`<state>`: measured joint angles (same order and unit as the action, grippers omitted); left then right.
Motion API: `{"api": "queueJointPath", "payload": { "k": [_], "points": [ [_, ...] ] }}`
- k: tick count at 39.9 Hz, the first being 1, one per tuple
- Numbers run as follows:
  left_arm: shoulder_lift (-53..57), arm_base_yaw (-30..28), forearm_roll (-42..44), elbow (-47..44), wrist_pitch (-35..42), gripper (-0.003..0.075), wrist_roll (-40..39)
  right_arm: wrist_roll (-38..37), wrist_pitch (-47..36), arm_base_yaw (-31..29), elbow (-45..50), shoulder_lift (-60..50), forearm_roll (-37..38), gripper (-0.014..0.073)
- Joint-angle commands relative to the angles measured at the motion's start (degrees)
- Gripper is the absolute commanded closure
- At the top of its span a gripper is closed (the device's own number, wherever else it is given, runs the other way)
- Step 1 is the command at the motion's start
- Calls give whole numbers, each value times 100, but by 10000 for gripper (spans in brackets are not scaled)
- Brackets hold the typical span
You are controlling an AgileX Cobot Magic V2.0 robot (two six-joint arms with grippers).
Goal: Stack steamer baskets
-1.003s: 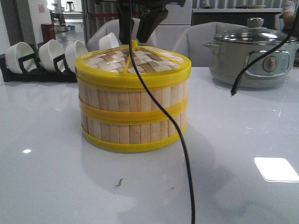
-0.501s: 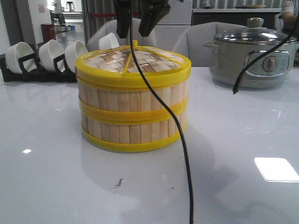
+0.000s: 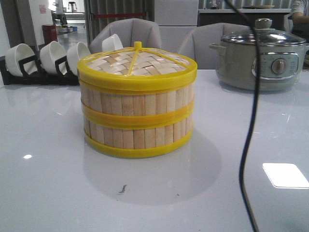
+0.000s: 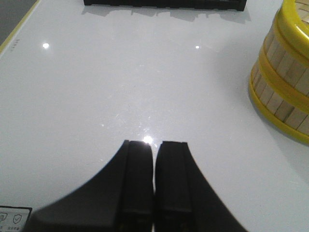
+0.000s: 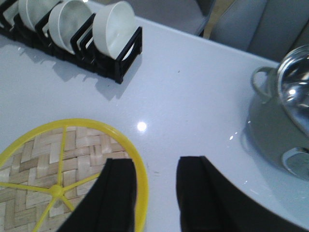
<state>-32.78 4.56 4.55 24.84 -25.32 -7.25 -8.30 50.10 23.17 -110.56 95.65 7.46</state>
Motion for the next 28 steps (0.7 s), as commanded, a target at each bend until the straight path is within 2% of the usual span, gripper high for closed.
{"api": "queueJointPath", "payload": {
  "k": [1, 13, 21, 28],
  "points": [
    [-7, 39, 3, 176, 440, 627, -34, 59, -1041, -269, 654, -1022, 140, 275],
    [-7, 39, 3, 176, 440, 627, -34, 59, -2837, -1346, 3781, -3445, 140, 275],
    [-7, 39, 3, 176, 440, 627, -34, 59, -3180, -2057, 5413, -4716, 140, 275],
    [-7, 39, 3, 176, 440, 627, -34, 59, -3388, -2252, 6600, -5698, 140, 275]
  ]
}}
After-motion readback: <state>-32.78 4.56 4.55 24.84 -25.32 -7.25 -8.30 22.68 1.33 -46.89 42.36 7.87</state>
